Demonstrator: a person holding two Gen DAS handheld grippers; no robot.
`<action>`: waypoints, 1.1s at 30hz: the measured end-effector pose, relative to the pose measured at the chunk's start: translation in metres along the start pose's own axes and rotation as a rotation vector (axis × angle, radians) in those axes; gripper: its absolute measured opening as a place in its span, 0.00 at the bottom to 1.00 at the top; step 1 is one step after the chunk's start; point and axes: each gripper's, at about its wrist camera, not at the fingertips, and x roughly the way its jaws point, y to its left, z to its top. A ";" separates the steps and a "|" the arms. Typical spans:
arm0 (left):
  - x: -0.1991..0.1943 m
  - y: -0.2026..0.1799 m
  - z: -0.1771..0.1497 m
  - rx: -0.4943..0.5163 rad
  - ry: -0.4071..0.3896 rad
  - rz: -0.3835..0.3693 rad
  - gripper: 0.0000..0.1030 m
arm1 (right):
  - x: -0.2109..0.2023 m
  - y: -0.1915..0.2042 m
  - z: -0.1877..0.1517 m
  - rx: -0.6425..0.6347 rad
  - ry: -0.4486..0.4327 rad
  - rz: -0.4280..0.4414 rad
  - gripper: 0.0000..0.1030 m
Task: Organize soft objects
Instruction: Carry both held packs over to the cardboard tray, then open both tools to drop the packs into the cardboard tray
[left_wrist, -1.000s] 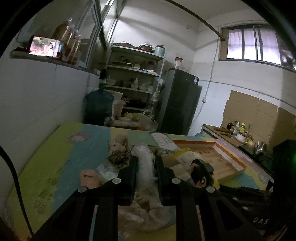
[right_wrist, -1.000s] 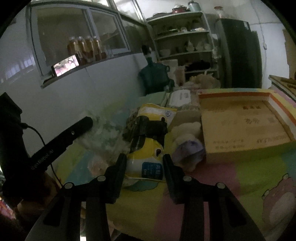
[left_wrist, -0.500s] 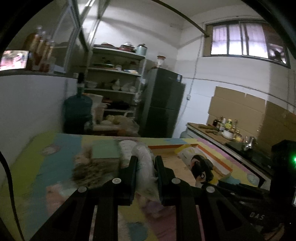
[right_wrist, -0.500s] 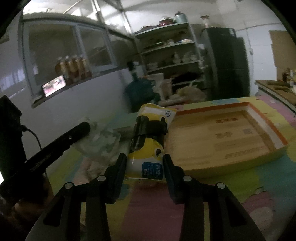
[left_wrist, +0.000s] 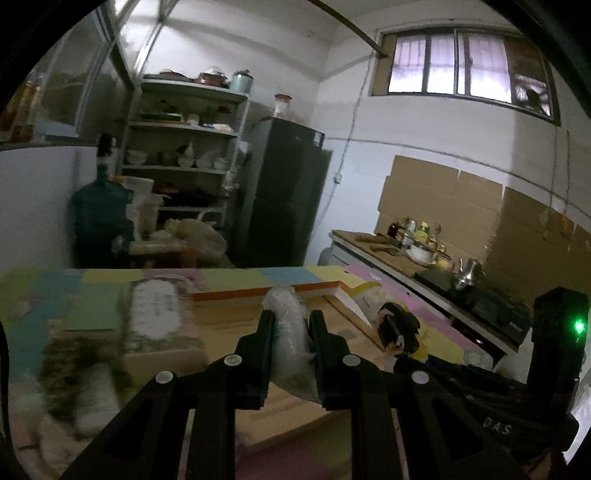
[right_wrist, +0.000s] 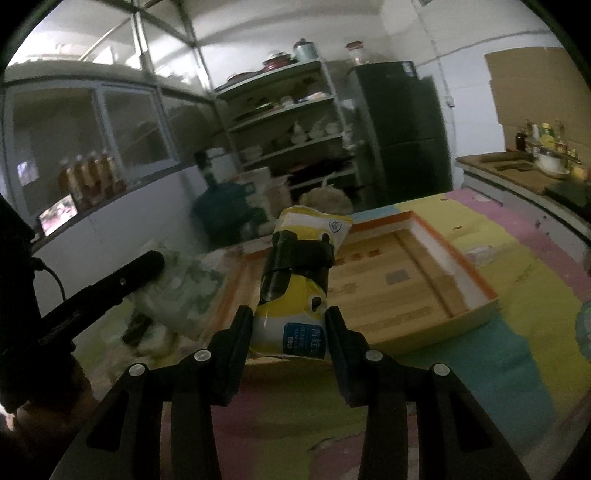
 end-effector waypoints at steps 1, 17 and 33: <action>0.007 -0.004 0.000 0.000 0.010 -0.007 0.19 | 0.001 -0.005 0.002 0.004 -0.002 -0.006 0.41; 0.113 -0.030 -0.006 -0.080 0.152 -0.017 0.19 | 0.039 -0.083 0.024 0.054 0.044 -0.042 0.41; 0.161 -0.029 -0.018 -0.107 0.264 0.092 0.24 | 0.087 -0.112 0.029 0.057 0.213 -0.031 0.41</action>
